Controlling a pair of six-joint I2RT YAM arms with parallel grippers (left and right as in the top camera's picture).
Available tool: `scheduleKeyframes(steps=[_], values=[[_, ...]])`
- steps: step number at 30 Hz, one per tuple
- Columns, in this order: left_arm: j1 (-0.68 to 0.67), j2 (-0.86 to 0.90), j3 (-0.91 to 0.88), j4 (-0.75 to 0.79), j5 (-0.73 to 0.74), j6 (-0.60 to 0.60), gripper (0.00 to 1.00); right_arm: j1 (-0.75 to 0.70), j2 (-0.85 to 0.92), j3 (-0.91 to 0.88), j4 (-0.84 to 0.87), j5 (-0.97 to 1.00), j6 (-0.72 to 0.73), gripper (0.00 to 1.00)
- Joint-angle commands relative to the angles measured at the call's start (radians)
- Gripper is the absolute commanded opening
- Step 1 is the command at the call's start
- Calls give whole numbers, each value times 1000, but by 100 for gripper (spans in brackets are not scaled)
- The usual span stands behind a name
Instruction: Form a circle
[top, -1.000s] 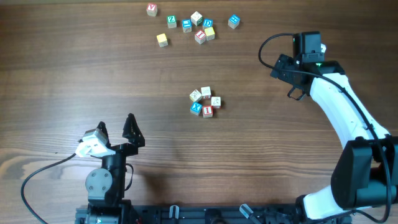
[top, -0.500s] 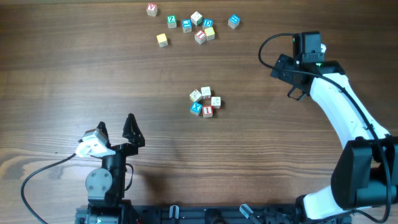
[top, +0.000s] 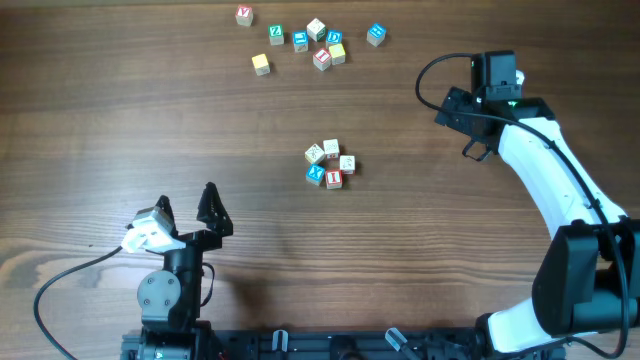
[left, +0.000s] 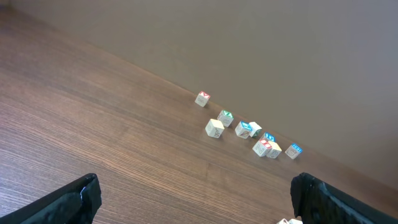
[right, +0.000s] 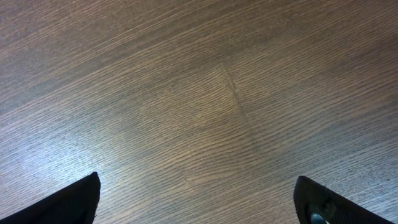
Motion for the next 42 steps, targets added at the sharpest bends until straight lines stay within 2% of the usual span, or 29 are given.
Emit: scheduleKeyframes(steps=[1,19,23,27,35,40,42], values=[[6,-9,-2,-2,-7,2,100,1,13,-1,2,20,-5,99],[6,-8,-2,-2,-7,2,100,1,13,-1,2,20,-5,100],[6,-8,-2,-2,-7,2,100,1,-31,-1,2,20,-5,100],[6,-9,-2,-2,-7,2,100,2,-182,-1,2,20,-5,100],[6,-8,-2,-2,-7,2,100,2,-722,-1,1,21,-5,100],[6,-8,-2,-2,-7,2,100,2,-883,-1,-2,21,-4,100],[6,-8,-2,-2,-7,2,100,2,-888,-1,-7,21,-5,100]])
